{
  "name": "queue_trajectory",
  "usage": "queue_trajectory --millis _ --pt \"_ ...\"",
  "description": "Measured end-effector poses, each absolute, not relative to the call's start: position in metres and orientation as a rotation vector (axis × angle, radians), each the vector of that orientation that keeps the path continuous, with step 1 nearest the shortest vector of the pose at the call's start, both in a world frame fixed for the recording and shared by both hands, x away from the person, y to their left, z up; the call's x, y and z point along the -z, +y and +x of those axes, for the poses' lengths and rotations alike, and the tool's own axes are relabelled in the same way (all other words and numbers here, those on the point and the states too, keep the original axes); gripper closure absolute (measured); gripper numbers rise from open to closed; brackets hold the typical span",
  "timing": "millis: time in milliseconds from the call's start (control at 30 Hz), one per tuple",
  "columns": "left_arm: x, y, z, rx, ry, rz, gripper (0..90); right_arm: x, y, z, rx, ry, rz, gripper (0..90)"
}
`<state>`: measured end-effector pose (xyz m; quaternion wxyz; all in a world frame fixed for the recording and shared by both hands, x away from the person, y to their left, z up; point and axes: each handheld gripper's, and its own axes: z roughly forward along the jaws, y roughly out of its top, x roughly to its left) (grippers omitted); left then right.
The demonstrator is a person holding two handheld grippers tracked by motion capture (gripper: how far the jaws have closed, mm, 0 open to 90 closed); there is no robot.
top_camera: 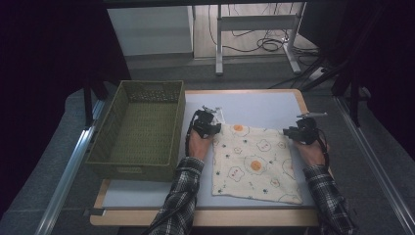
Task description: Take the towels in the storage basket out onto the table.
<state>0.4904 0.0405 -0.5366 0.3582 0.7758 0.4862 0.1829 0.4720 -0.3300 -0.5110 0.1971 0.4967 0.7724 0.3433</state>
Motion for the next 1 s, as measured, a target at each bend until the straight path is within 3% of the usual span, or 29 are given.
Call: queue_trajectory --millis 133,233,367,433,1000 --pt "0.539 0.038 0.493 -0.484 1.243 1.998 49.1 0.516 -0.327 0.476 -0.912 2.179 1.383 62.3" --pt "0.539 0.036 0.491 -0.474 1.214 2.008 56.5 0.517 -0.325 0.476 -0.911 2.176 1.363 62.7" --pt "0.538 0.03 0.488 -0.448 1.202 2.022 74.9 0.515 -0.32 0.473 -0.901 2.207 1.371 83.0" --pt "0.536 0.029 0.487 -0.428 1.194 2.028 85.7 0.513 -0.315 0.47 -0.863 2.218 1.351 86.4" --pt "0.497 0.046 0.491 -0.552 1.187 1.914 87.3 0.472 -0.308 0.484 -0.975 2.089 1.303 86.8"
